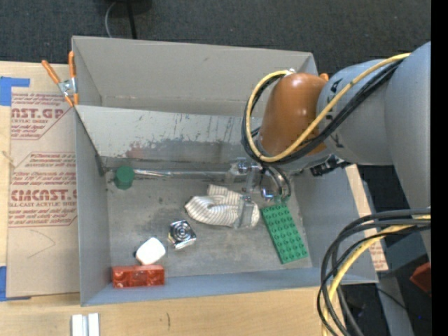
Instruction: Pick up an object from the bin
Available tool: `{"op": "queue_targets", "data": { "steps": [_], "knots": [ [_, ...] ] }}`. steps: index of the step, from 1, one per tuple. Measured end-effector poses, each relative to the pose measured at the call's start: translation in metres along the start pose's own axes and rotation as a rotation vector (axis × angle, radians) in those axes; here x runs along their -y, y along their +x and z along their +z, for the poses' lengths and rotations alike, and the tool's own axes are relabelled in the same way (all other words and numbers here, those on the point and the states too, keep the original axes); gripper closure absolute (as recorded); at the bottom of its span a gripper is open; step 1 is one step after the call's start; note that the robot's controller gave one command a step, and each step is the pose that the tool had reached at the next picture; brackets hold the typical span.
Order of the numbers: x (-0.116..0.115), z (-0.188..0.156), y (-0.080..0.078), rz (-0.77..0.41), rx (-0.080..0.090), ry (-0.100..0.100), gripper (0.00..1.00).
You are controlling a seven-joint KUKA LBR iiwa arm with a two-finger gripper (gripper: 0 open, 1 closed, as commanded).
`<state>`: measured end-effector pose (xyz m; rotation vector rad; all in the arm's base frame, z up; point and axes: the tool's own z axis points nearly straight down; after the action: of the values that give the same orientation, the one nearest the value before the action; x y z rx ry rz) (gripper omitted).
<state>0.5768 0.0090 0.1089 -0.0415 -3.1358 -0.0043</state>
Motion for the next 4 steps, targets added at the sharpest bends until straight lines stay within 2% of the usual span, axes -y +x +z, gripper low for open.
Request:
{"op": "queue_targets", "data": {
  "steps": [1, 2, 3, 4],
  "knots": [
    [0.007, -0.009, 0.000, 0.212, 0.007, 0.000, 0.00],
    [-0.002, 0.022, 0.004, 0.143, 0.005, 0.001, 0.00],
    [0.003, 0.037, 0.016, 0.421, 0.014, -0.004, 1.00],
    [0.003, 0.037, 0.016, 0.420, 0.014, -0.004, 1.00]
  ]
}}
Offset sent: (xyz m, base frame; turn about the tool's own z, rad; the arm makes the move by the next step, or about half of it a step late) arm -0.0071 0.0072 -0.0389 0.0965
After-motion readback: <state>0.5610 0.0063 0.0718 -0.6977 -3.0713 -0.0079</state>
